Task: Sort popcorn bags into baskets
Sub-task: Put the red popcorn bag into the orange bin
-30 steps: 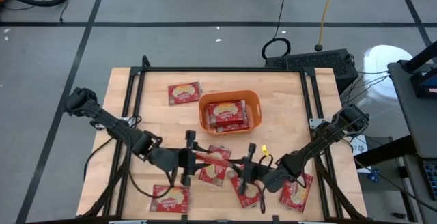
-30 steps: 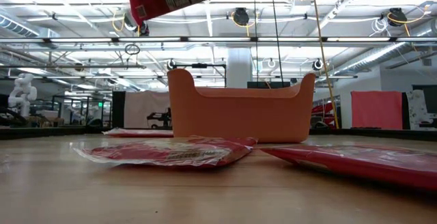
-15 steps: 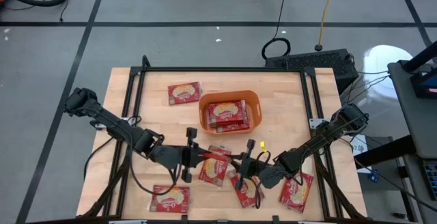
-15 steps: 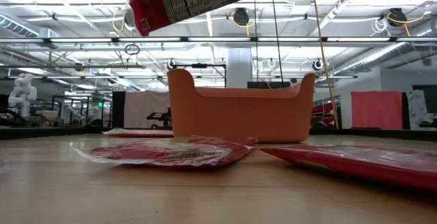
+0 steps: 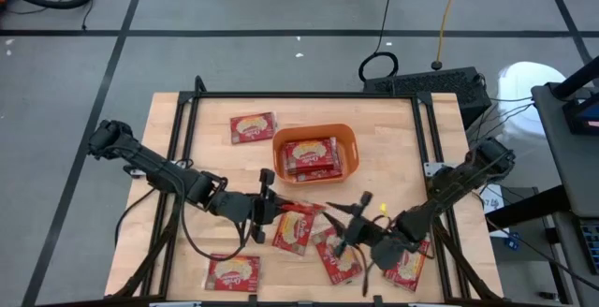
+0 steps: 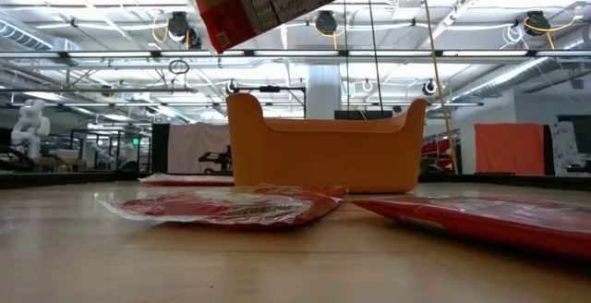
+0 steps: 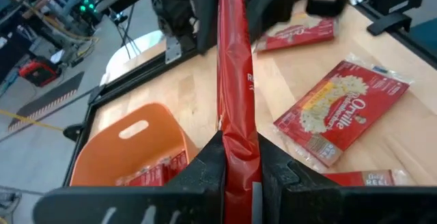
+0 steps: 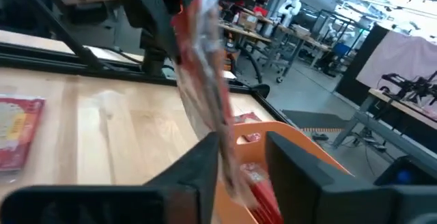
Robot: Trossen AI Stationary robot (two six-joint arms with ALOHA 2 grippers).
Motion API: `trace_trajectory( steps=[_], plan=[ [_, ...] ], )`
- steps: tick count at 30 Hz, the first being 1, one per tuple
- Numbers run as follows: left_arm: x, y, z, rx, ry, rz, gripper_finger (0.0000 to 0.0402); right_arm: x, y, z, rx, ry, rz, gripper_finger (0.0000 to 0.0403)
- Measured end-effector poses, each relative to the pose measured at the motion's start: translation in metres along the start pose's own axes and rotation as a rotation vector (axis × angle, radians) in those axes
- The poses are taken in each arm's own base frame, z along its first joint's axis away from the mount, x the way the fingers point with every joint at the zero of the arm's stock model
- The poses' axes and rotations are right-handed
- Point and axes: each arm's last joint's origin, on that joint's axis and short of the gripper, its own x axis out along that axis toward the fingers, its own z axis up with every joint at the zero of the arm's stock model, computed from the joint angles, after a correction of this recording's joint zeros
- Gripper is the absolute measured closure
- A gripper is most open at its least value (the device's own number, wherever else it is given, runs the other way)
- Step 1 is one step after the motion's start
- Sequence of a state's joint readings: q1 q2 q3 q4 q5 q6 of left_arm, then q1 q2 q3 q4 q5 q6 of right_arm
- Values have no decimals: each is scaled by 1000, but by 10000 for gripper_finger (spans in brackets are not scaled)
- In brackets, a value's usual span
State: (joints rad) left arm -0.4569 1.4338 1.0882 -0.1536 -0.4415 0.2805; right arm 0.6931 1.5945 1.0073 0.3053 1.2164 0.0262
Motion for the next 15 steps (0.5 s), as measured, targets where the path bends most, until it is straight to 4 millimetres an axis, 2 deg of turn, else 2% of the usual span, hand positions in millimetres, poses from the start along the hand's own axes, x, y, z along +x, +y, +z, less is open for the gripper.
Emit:
trace_trajectory(
  steps=[6, 10, 15],
  plan=[
    [3, 7, 1, 35, -25, 10, 360, -28, -11, 9, 60, -3, 44, 232],
    [9, 23, -4, 61, -4, 61, 359, -50, -13, 9, 84, -25, 6, 223],
    [19, 53, -2, 71, -64, 206, 358, -79, -10, 5, 126, -83, -61, 223]
  ],
)
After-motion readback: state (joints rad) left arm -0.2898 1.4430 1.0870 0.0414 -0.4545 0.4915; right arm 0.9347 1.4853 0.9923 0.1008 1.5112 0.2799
